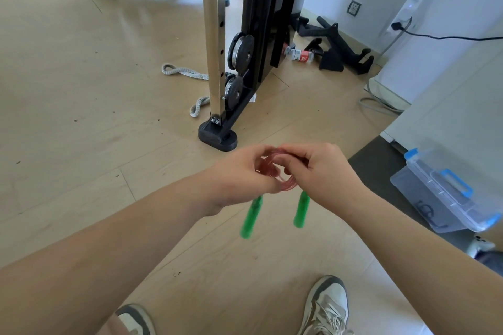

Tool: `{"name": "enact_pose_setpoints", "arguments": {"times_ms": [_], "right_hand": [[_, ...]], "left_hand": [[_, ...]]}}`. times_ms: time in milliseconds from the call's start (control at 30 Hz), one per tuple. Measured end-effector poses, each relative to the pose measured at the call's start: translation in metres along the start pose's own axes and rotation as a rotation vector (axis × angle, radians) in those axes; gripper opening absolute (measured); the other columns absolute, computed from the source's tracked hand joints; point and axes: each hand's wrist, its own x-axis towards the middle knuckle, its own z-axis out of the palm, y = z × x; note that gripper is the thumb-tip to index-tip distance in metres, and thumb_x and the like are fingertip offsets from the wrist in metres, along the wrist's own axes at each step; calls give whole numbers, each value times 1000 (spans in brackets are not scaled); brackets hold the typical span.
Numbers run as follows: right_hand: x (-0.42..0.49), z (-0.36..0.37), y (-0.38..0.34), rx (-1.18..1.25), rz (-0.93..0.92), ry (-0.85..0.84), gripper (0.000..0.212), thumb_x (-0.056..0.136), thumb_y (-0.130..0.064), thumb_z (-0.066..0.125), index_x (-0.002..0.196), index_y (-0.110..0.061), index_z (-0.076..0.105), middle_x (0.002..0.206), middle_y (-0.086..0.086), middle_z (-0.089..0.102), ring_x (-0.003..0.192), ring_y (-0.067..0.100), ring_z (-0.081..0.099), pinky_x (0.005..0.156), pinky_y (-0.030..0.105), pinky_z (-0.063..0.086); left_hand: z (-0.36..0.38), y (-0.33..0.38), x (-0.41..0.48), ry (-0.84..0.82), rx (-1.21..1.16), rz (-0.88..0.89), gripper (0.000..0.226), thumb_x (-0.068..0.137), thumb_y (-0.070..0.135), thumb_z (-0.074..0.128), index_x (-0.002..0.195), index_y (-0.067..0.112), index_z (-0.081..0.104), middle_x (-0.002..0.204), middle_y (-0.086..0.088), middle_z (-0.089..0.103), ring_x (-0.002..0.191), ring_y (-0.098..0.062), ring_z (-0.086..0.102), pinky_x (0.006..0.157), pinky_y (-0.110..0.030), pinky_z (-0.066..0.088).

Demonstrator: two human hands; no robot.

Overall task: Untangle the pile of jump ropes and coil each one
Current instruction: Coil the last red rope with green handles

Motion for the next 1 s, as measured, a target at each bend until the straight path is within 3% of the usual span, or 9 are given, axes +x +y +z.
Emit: {"name": "enact_pose_setpoints", "arguments": {"times_ms": [133, 267, 400, 567, 633, 733, 800, 900, 1000], "right_hand": [[-2, -5, -6, 102, -12, -48, 23, 98, -18, 65, 99, -35, 81, 83, -13, 77, 77, 10, 66, 68, 17, 51], [-1, -12, 0, 108, 0, -47, 29, 99, -20, 65, 96, -46, 77, 76, -5, 75, 69, 24, 62, 66, 31, 51], [0, -16, 6, 101, 39, -65, 24, 100, -22, 64, 105, -40, 79, 74, -8, 73, 61, 11, 66, 61, 25, 55], [0, -18, 6, 217, 85, -65, 17, 101, -28, 63, 107, -34, 78, 79, -2, 75, 63, 25, 69, 64, 31, 61], [0, -18, 6, 284, 152, -109, 19, 97, -42, 64, 104, -32, 78, 82, -1, 77, 66, 22, 70, 70, 35, 62], [-2, -22, 14, 368, 257, -193, 38, 85, -60, 64, 96, -27, 79, 87, -1, 78, 81, 18, 72, 89, 42, 59], [-4, -26, 22, 355, 294, -295, 27, 90, -47, 69, 105, -25, 78, 91, 0, 79, 93, 16, 73, 96, 37, 54], [-8, -26, 29, 304, 358, -346, 15, 102, -15, 61, 108, -17, 75, 89, 6, 78, 91, 20, 76, 91, 37, 57], [-9, -28, 29, 300, 421, -358, 16, 102, -14, 60, 103, -9, 75, 90, 12, 78, 88, 27, 77, 85, 38, 60]], "left_hand": [[-4, -3, 5, 135, 55, -13, 14, 86, 15, 76, 100, 18, 74, 87, -7, 74, 70, -10, 64, 75, -35, 61], [-14, 0, 6, 57, 70, 10, 11, 88, 16, 75, 98, 22, 78, 91, 0, 77, 75, -7, 65, 81, -32, 58], [-21, 5, 3, -50, 73, 54, 16, 98, 19, 67, 109, 22, 77, 99, -9, 77, 90, -19, 74, 81, -37, 64], [-18, 9, 0, -30, -53, 75, 19, 102, 17, 61, 110, 13, 77, 98, -25, 71, 78, -23, 69, 77, -34, 64], [-15, 10, 0, 8, -79, 60, 18, 102, 17, 61, 107, 13, 78, 97, -25, 72, 75, -26, 69, 77, -35, 64], [-16, 8, 1, 96, -29, 52, 18, 102, 18, 62, 102, 15, 79, 94, -18, 75, 78, -32, 74, 82, -38, 63], [-18, 5, 4, 157, -2, 50, 19, 102, 19, 60, 103, 12, 78, 92, -13, 77, 80, -27, 76, 85, -37, 63], [-22, 1, 5, 205, 71, 38, 21, 103, 22, 59, 98, 11, 77, 88, -9, 78, 76, -18, 76, 83, -35, 61], [-25, -3, 7, 232, 126, 27, 23, 103, 22, 58, 94, 10, 76, 87, -11, 77, 78, -20, 76, 82, -33, 62]]}}
